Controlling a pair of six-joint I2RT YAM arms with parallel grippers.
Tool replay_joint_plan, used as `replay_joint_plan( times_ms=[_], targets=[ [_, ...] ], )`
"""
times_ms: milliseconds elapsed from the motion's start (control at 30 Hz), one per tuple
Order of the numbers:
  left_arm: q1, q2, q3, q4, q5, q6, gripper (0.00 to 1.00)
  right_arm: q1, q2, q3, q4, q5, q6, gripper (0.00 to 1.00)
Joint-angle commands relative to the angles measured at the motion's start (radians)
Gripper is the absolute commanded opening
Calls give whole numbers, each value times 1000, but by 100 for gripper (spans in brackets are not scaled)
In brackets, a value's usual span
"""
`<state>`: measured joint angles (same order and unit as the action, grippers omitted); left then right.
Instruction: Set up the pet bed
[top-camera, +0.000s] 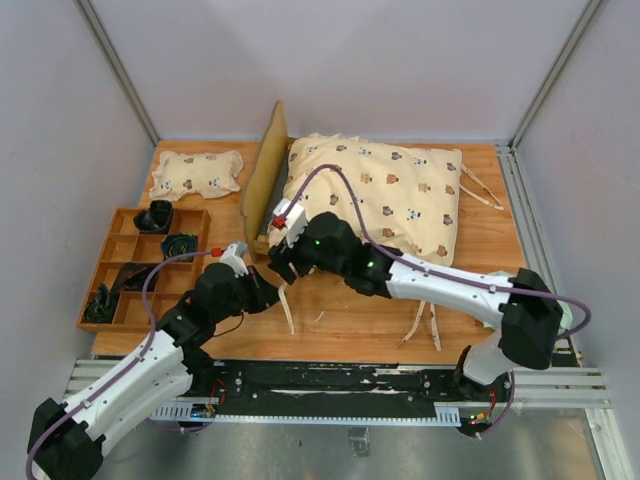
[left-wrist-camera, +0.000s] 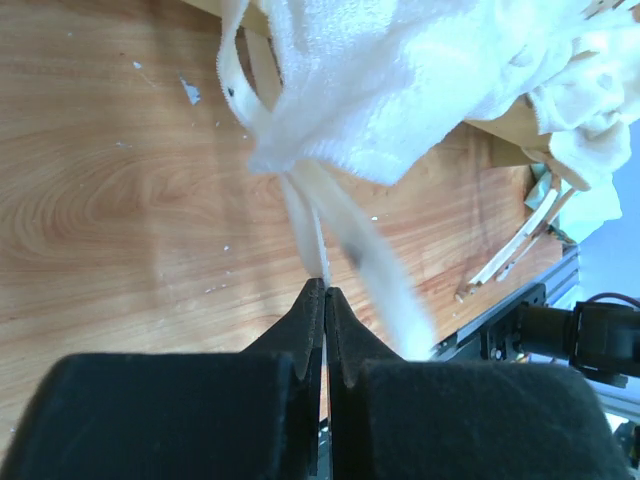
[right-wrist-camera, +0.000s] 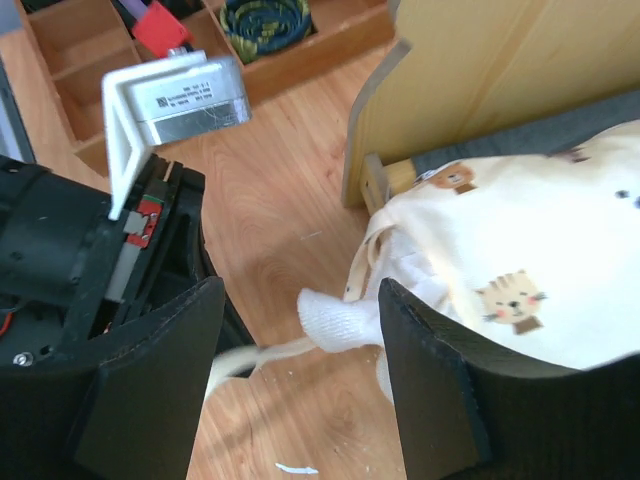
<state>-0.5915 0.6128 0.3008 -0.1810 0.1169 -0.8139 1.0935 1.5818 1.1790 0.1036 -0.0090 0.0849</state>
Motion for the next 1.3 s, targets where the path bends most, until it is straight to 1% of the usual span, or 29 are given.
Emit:
replay_joint_plan(
  times_ms=[0,133,233,267,333,400,467,533,567,633,767,800,833,933,967,1067,1133,1200,1267],
  targets=[
    [-2,-19,47,40,22,-24,0,-50,-104,-40,-89,-79,-40,65],
    [-2,-12,78,21,6,-26,0,-83,-182,-97,-98,-78,-52,63],
    [-2,-11,94,20,2,-37,0,-84,-228,-158,-85,-46,-78,56],
    [-2,-12,97,18,-5,-37,0,-84,-238,-188,-65,-27,-62,54],
    [-2,-11,99,1,-30,-31,0,-82,-253,-267,-8,8,49,52],
    [-2,-10,93,-17,-56,-27,0,-69,-254,-378,119,9,159,50],
    [-2,-12,84,-15,-66,-28,0,-25,-231,-448,251,44,197,50],
    [-2,-13,76,-6,-63,-35,0,1,-184,-459,291,137,232,54],
    [-2,-13,73,-3,-60,-39,0,3,-142,-459,306,150,251,56],
    [-2,-13,70,-3,-58,-41,0,3,-82,-453,350,146,276,58],
    [-2,-23,68,-17,-67,-36,0,6,3,-438,419,65,309,57],
    [-2,-27,69,-20,-70,-33,0,6,21,-431,419,69,317,55],
    [-2,-32,70,-24,-72,-30,0,6,31,-429,418,77,318,50],
    [-2,-40,80,-43,-83,-15,0,6,4,-425,390,89,294,8],
    [-2,-43,84,-52,-89,-7,0,6,-28,-422,365,93,280,1],
    [-2,-54,89,-84,-105,28,0,5,-151,-374,245,111,212,0],
    [-2,-66,81,-83,-97,46,0,1,-208,-304,173,105,156,0],
    [-2,-75,61,-58,-73,57,0,-9,-213,-197,104,65,114,0],
    [-2,-73,40,-21,-23,71,0,-13,-167,-86,51,40,93,0]
  ],
)
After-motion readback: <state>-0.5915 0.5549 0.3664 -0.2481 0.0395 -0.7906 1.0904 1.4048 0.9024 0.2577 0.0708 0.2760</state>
